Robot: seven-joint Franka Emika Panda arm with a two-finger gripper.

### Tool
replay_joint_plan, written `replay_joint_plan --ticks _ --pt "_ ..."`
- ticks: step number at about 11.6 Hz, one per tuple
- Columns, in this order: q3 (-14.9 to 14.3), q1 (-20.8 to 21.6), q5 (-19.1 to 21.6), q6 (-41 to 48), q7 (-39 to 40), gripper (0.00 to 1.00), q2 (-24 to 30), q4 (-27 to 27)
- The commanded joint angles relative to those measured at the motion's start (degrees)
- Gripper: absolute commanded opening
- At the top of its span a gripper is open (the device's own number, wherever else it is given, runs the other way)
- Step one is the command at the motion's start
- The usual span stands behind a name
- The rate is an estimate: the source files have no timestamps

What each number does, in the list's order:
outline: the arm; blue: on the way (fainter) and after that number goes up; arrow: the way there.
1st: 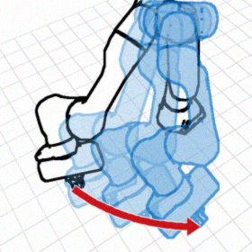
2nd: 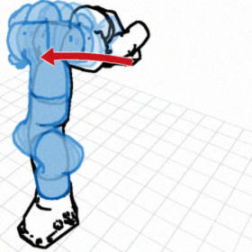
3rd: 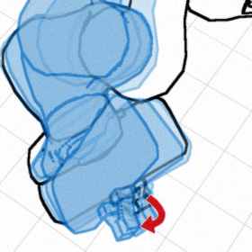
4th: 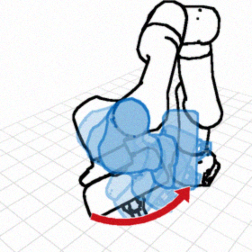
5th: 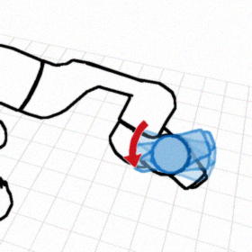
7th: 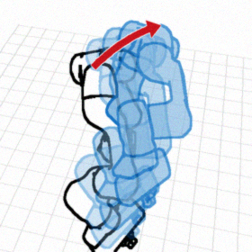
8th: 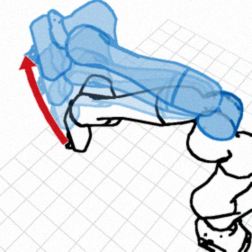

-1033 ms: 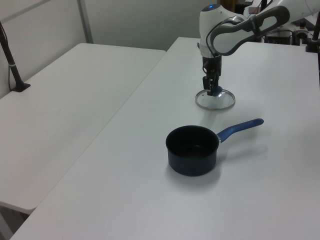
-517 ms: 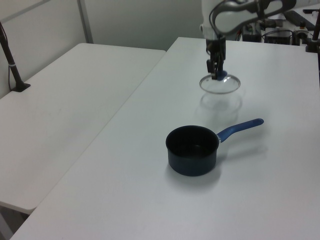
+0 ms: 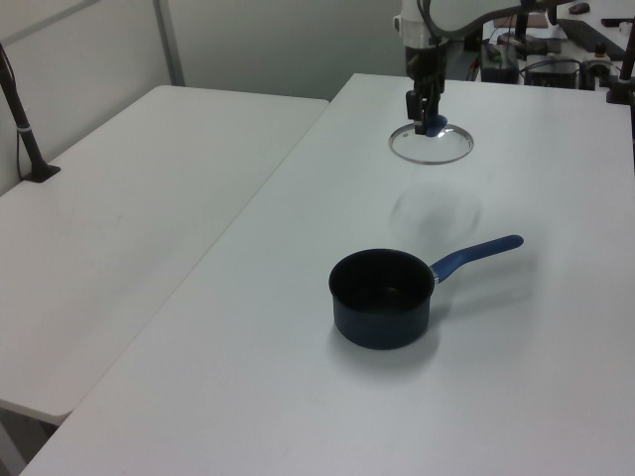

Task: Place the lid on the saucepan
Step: 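Carry the lid over the saucepan and lower it onto the rim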

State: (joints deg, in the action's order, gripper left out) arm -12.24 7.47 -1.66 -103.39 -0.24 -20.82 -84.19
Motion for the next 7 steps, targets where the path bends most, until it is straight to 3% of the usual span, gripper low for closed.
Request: replay_joint_plan --ticks 1,7 --pt "-2.17 9.03 1.48 1.44 -5.90 0.36 0.52 0.17" --pt "-1.47 22.48 3.33 0.92 -17.68 0.36 0.17 1.31"
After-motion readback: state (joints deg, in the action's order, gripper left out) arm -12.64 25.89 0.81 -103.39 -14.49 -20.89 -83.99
